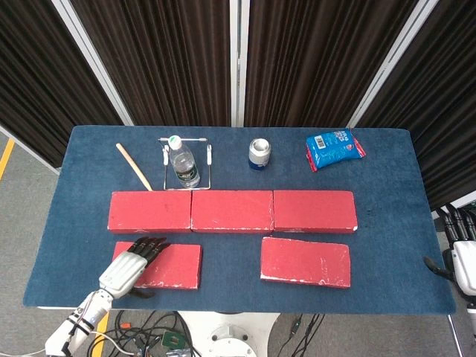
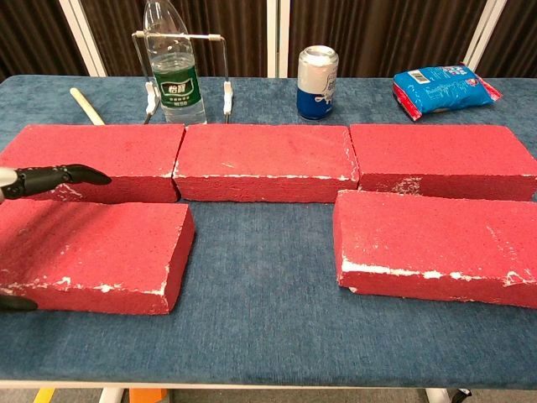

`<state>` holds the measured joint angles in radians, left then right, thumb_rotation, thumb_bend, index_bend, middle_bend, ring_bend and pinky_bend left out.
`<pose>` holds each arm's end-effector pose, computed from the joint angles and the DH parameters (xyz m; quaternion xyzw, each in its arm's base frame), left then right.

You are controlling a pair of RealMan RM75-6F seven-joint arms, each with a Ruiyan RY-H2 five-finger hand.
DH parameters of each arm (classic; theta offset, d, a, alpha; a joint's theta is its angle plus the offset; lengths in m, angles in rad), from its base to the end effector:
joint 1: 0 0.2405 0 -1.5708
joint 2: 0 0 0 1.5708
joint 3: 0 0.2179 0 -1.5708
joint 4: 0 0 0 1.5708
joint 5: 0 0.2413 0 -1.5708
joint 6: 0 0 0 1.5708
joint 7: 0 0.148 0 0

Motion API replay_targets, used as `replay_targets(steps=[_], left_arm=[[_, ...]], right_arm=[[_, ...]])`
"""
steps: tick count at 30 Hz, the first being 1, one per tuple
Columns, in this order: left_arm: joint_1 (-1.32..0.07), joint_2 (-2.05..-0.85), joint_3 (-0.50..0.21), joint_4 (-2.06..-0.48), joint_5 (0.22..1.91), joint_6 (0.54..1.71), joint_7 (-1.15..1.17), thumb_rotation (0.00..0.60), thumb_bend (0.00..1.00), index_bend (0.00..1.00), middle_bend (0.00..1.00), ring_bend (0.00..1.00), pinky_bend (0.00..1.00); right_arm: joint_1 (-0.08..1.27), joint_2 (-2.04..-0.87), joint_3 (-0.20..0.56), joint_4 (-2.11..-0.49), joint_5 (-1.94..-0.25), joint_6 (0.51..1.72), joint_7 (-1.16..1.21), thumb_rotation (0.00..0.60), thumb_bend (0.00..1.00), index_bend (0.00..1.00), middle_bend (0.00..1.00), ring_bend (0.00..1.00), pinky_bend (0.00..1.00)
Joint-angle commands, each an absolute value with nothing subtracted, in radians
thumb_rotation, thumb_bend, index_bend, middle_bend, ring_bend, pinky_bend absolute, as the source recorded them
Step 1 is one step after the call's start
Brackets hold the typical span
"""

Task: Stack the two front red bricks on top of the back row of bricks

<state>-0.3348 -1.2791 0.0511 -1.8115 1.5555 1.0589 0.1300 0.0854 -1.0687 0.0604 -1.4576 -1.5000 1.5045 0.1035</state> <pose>-0.1785 0.1820 -0.0161 -0.7447 -0.4590 -0.3565 0.3280 -0.3249 -0.1904 0.1545 0.6003 -0.3463 0.3717 0.6177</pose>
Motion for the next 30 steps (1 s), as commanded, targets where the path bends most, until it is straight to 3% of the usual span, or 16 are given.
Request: replay_targets(steps=[1, 11, 21, 30], left_arm=[[-0.344, -1.287, 0.053, -1.802, 1.543, 1.047, 0.132, 0.6, 0.0, 0.0, 0.0, 0.0, 0.0], [-0.376, -1.305, 0.04, -1.763, 1.499, 1.016, 0.114, 0.6, 0.0, 0.0, 0.0, 0.0, 0.0], [-0.438, -1.279, 0.034, -1.764, 1.436, 0.914, 0.067, 0.6, 0.0, 0.0, 0.0, 0.0, 0.0], [-0.458, -1.263, 0.03, -1.792, 1.432, 0.906, 0.003, 0.6, 0.0, 0.0, 0.0, 0.0, 0.0]], right_arm=[[0.085, -1.072, 0.06, -1.458, -1.5, 1.502, 0.105, 0.6, 0.1, 0.0, 0.0, 0.0, 0.0], [0.085, -1.079, 0.056, -1.444, -1.504, 1.489, 0.104, 0.6, 0.1, 0.0, 0.0, 0.0, 0.0], [0.082, -1.092, 0.062, -1.408, -1.503, 1.489, 0.137, 0.6, 0.11, 0.0, 0.0, 0.0, 0.0], [0.081, -1.109, 0.065, -1.375, -1.504, 1.492, 0.158, 0.6, 0.12, 0.0, 0.0, 0.0, 0.0]])
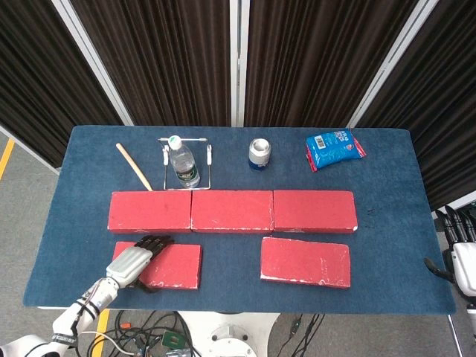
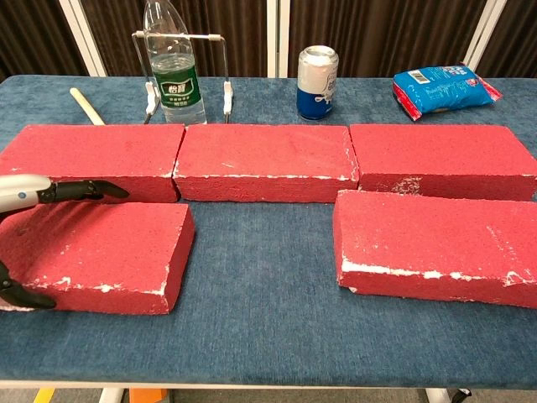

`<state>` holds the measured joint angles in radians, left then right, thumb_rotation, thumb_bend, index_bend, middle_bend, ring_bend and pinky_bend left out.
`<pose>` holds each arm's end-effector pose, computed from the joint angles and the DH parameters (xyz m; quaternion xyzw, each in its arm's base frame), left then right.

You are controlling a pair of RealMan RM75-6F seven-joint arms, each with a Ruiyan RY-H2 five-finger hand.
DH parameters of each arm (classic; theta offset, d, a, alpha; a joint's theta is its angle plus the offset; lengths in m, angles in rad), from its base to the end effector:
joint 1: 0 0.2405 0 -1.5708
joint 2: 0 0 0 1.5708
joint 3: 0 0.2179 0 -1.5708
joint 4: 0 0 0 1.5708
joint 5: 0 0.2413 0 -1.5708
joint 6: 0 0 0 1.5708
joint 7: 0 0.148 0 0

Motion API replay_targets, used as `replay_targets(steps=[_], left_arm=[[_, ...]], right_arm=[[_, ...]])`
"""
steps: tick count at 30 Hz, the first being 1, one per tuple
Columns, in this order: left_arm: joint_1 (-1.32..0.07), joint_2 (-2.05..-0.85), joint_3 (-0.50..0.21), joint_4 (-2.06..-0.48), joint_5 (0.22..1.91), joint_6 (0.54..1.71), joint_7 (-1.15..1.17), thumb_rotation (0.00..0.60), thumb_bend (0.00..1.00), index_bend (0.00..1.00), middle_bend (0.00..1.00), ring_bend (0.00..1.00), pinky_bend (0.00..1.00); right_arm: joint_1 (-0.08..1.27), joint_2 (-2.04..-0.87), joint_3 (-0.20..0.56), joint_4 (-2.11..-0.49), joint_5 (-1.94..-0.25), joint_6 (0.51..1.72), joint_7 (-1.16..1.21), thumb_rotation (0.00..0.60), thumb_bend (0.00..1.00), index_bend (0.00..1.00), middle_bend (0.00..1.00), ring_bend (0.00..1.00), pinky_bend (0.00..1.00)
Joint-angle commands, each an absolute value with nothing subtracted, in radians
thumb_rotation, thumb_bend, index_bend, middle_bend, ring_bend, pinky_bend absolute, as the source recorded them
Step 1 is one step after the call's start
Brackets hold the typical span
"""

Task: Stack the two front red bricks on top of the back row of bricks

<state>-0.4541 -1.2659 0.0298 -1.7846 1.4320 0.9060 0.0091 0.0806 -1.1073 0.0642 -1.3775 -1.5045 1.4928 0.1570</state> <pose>-0.1830 0.2067 -0.0270 -0.7421 -0.5123 -0.3209 0.2896 -0.3383 -0.1906 0.1526 0.5976 -0.3535 0.3721 0.6160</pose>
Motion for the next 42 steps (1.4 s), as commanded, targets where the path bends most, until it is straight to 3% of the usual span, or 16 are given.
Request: replay_targets(steps=[1, 14, 17, 23, 27, 35, 42], left_arm=[[-0.46, -1.263, 0.031, -1.795, 1.433, 0.905, 0.003, 0.6, 0.0, 0.0, 0.0, 0.0, 0.0], [-0.497, -1.302, 0.018, -1.778, 1.388, 0.885, 0.044, 0.6, 0.0, 0.0, 0.0, 0.02, 0.0], [-0.502, -1.302, 0.018, -1.788, 1.366, 0.88, 0.067, 0.6, 0.0, 0.0, 0.02, 0.07, 0.0], [-0.513, -1.298, 0.026, -1.804, 1.327, 0.867, 0.112, 0.6, 0.0, 0.0, 0.15, 0.21, 0.06], [-0.514, -1.299, 0.03, -1.815, 1.319, 0.876, 0.133, 0.6, 0.0, 0.01, 0.17, 0.28, 0.07], [-0.506, -1.249, 0.019, -1.888, 1.357, 0.94, 0.138, 0.6, 0.0, 0.03, 0.18, 0.28, 0.07], [-0.523, -1.168, -0.036, -1.925, 1.354, 0.981, 0.137, 0.6, 0.0, 0.03, 0.18, 0.28, 0.07]], right_arm=[[0.081, -1.11, 0.065, -1.374, -1.503, 1.491, 0.157, 0.6, 0.12, 0.0, 0.0, 0.0, 0.0], [0.078, -1.125, 0.067, -1.346, -1.491, 1.479, 0.165, 0.6, 0.12, 0.0, 0.0, 0.0, 0.0], [0.077, -1.129, 0.068, -1.336, -1.487, 1.476, 0.169, 0.6, 0.13, 0.0, 0.0, 0.0, 0.0], [0.075, -1.136, 0.072, -1.319, -1.48, 1.474, 0.187, 0.6, 0.14, 0.0, 0.0, 0.0, 0.0], [0.074, -1.139, 0.076, -1.31, -1.475, 1.473, 0.197, 0.6, 0.14, 0.0, 0.0, 0.0, 0.0], [0.072, -1.137, 0.082, -1.306, -1.472, 1.478, 0.207, 0.6, 0.14, 0.0, 0.0, 0.0, 0.0], [0.071, -1.127, 0.092, -1.311, -1.467, 1.484, 0.218, 0.6, 0.14, 0.0, 0.0, 0.0, 0.0]])
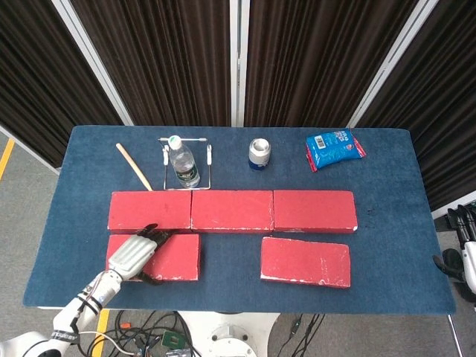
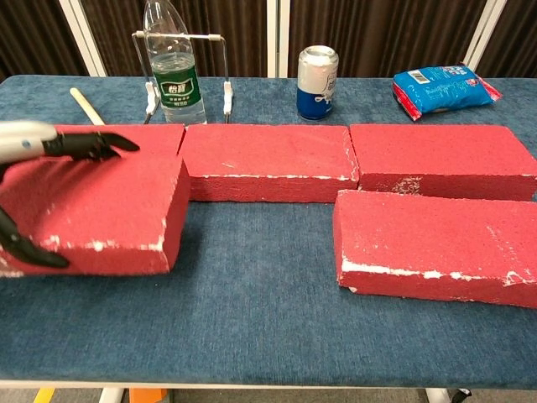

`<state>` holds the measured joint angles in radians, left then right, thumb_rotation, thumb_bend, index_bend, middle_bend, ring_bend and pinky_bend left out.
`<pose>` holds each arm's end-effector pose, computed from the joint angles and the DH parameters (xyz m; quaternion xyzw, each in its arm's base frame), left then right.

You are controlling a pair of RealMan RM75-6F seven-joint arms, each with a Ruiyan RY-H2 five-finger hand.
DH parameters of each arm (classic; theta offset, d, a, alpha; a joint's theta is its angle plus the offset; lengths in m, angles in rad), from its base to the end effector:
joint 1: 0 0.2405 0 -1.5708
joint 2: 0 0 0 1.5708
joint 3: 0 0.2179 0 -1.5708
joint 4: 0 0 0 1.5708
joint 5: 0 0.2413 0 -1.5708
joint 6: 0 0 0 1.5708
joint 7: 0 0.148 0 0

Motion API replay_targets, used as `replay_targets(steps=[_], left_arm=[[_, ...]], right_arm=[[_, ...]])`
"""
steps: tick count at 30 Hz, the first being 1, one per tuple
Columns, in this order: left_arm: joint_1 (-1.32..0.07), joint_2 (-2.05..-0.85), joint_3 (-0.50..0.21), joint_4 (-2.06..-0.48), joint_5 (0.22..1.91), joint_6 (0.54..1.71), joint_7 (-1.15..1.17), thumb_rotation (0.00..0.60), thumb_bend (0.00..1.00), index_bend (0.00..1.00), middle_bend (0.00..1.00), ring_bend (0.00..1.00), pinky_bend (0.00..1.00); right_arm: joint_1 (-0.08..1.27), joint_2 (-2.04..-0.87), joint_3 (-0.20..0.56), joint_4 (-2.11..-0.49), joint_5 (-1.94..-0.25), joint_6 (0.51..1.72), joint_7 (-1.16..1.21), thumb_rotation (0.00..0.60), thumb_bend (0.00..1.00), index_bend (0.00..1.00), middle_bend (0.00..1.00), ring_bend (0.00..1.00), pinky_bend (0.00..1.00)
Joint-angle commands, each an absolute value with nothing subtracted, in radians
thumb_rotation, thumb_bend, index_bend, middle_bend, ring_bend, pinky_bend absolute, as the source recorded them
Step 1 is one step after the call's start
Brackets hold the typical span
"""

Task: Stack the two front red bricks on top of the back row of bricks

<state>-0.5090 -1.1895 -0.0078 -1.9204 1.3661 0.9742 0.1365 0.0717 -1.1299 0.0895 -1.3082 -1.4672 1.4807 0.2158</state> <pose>-0.1474 0.2223 -0.0010 -0.7479 -0.4645 -0.3541 0.3154 -0.3544 -0.1935 0.1619 0.5743 -0.3620 0.3742 0.6317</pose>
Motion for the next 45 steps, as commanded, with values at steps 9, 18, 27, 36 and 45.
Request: replay_targets(steps=[9, 18, 27, 36, 45], left_arm=[[-0.635, -1.172, -0.136, -1.836, 1.266, 0.872, 0.075, 0.6, 0.0, 0.07, 0.18, 0.28, 0.07], [-0.742, -1.238, -0.185, -1.709, 1.207, 0.746, 0.004, 0.6, 0.0, 0.07, 0.18, 0.26, 0.07], [-0.803, -1.266, -0.203, -1.624, 1.125, 0.666, -0.039, 0.6, 0.0, 0.07, 0.19, 0.26, 0.07], [-0.834, -1.287, -0.204, -1.575, 1.1, 0.643, -0.059, 0.6, 0.0, 0.07, 0.19, 0.26, 0.07], [-0.854, -1.293, -0.188, -1.562, 1.1, 0.635, -0.045, 0.6, 0.0, 0.07, 0.18, 0.26, 0.07]], right_arm=[[0.071, -1.078, 0.108, -1.38, -1.478, 1.511, 0.21, 0.6, 0.14, 0.0, 0.0, 0.0, 0.0], [0.077, -1.064, 0.116, -1.413, -1.468, 1.502, 0.206, 0.6, 0.14, 0.0, 0.0, 0.0, 0.0], [0.079, -1.081, 0.116, -1.393, -1.453, 1.482, 0.23, 0.6, 0.14, 0.0, 0.0, 0.0, 0.0], [0.081, -1.09, 0.116, -1.371, -1.445, 1.471, 0.243, 0.6, 0.14, 0.0, 0.0, 0.0, 0.0], [0.082, -1.096, 0.115, -1.356, -1.445, 1.464, 0.256, 0.6, 0.14, 0.0, 0.0, 0.0, 0.0]])
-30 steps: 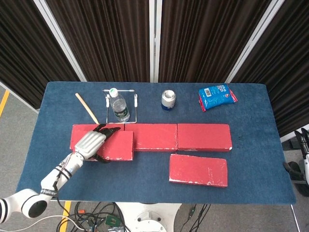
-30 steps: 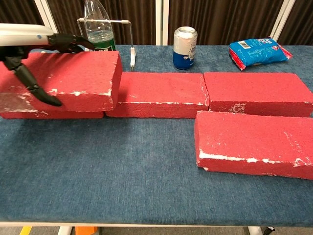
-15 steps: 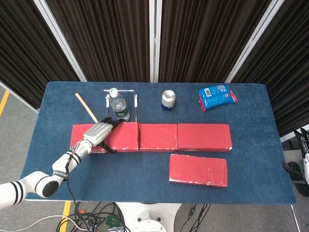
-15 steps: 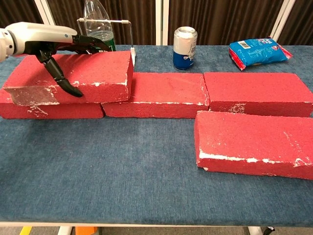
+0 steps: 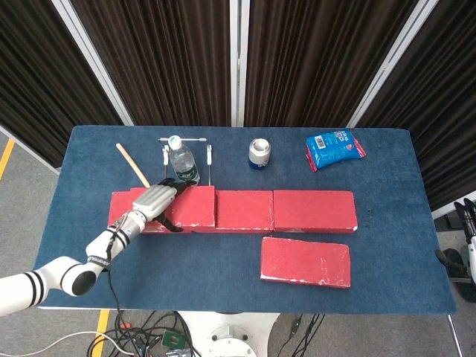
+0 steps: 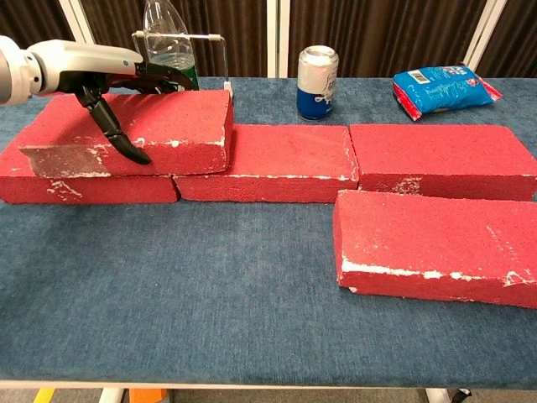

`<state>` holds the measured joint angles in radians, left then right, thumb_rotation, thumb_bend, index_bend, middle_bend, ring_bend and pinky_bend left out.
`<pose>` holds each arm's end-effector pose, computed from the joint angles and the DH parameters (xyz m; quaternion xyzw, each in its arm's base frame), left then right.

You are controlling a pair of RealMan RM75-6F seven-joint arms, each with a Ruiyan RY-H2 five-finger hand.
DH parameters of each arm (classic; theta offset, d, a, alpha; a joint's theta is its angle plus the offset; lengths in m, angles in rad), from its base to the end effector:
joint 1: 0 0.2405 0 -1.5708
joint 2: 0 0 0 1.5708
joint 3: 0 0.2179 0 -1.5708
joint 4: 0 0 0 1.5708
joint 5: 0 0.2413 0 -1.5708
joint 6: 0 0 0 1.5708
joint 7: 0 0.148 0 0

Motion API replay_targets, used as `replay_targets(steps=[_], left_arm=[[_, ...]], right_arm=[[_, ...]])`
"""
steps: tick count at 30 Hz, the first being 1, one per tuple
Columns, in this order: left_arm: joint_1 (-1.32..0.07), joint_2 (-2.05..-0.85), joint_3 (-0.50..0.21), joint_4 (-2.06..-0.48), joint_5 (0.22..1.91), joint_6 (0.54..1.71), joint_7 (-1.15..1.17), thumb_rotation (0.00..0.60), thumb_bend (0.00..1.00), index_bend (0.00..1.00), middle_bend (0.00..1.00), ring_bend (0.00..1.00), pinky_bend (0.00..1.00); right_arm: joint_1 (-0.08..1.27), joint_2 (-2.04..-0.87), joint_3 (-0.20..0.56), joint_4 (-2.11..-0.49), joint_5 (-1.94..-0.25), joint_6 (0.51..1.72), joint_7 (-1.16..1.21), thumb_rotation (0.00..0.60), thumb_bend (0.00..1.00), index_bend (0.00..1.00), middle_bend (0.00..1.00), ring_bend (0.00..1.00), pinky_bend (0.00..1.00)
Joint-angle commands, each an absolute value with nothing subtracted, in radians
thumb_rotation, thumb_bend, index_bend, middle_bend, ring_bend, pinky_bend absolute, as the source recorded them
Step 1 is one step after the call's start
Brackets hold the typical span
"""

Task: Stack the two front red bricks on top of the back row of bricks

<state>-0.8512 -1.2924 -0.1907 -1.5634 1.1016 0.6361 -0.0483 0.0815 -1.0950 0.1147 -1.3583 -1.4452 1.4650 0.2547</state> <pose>-0.1171 0.3540 -0.0136 -0.7470 -0.4845 -0.3371 0.3060 -0.3474 -0.2023 0.1699 0.5564 -0.3759 0.3959 0.6265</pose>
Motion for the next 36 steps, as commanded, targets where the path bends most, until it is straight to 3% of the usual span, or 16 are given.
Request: replay_targets(steps=[1, 36], left_arm=[[-0.856, -1.293, -0.187, -1.563, 1.099, 0.636, -0.043, 0.6, 0.0, 0.07, 0.18, 0.26, 0.07], [-0.94, -1.334, -0.182, -1.525, 1.027, 0.599, -0.027, 0.6, 0.0, 0.07, 0.18, 0.26, 0.07]], right_arm=[[0.082, -1.097, 0.114, -1.355, -1.445, 1.464, 0.257, 0.6, 0.14, 0.0, 0.0, 0.0, 0.0], [0.086, -1.125, 0.11, -1.3, -1.439, 1.436, 0.305, 0.6, 0.14, 0.0, 0.0, 0.0, 0.0]])
